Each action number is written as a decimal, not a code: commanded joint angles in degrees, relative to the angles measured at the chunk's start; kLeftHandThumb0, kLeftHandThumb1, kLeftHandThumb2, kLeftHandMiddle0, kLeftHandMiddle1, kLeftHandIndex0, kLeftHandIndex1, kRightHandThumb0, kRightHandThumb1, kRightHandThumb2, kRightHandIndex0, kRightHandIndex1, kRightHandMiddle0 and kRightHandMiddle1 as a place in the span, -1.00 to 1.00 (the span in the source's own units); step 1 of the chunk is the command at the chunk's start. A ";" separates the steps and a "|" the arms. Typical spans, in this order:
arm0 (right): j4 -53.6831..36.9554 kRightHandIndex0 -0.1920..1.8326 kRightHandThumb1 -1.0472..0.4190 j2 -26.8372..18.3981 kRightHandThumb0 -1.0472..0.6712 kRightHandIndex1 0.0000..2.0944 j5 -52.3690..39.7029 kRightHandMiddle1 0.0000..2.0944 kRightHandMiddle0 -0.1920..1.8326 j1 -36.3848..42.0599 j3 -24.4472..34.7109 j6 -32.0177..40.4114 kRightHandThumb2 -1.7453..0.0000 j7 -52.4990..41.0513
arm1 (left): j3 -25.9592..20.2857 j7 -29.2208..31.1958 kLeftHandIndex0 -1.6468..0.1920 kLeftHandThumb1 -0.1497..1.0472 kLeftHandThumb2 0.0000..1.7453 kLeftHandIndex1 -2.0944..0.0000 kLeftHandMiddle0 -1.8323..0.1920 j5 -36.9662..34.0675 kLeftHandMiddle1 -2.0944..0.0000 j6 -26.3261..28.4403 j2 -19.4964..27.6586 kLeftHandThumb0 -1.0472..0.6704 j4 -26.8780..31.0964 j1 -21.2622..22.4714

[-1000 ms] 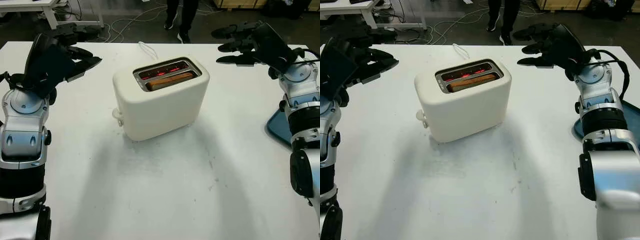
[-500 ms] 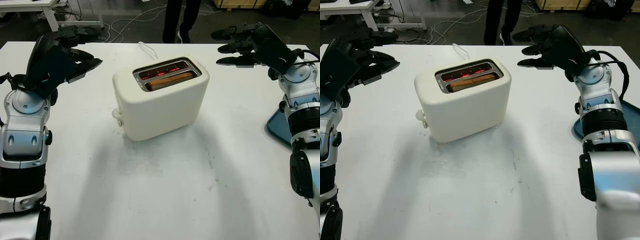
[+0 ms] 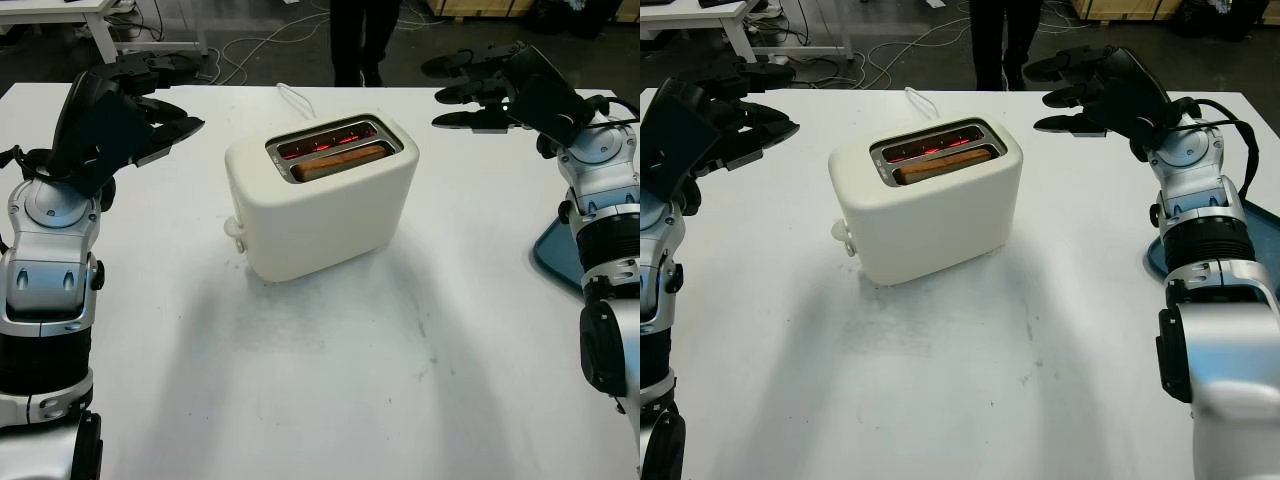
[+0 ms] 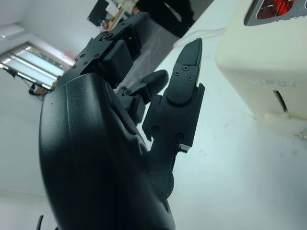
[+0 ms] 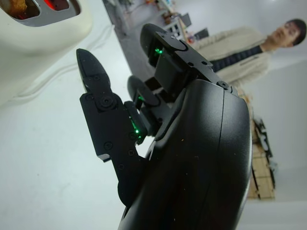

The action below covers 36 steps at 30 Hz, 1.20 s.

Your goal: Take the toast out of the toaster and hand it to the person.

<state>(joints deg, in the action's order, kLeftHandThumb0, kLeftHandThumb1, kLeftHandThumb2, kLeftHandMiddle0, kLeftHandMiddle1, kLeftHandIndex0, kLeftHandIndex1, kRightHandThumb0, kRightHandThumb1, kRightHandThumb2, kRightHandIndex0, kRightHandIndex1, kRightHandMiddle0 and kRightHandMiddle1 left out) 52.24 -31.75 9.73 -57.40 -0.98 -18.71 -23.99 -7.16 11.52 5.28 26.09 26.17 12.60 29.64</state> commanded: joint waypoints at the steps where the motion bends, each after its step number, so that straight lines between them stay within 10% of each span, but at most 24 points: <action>1: -0.87 -0.01 -0.59 -0.13 -0.12 -0.98 0.16 -0.99 -0.09 0.74 -0.39 0.55 1.00 0.38 | 0.26 -0.42 0.07 0.75 -1.00 0.74 0.32 0.62 0.19 -0.79 0.41 -0.11 -0.30 0.49; 36: -1.44 -0.01 -0.60 -0.38 -0.10 -1.00 -0.35 -1.00 -0.10 1.40 -0.59 1.60 1.00 0.20 | 0.48 -0.59 0.05 0.73 -1.00 0.74 0.34 0.68 0.12 -2.30 -0.34 -0.18 -1.34 0.39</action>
<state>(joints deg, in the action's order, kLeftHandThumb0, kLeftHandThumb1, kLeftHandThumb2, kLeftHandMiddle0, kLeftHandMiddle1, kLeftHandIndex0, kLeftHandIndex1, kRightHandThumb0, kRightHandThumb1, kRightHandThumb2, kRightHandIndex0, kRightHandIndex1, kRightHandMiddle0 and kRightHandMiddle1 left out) 51.10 -31.76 10.01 -56.63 -1.86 -16.42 -23.45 -6.76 11.51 5.65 23.71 26.02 10.94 29.68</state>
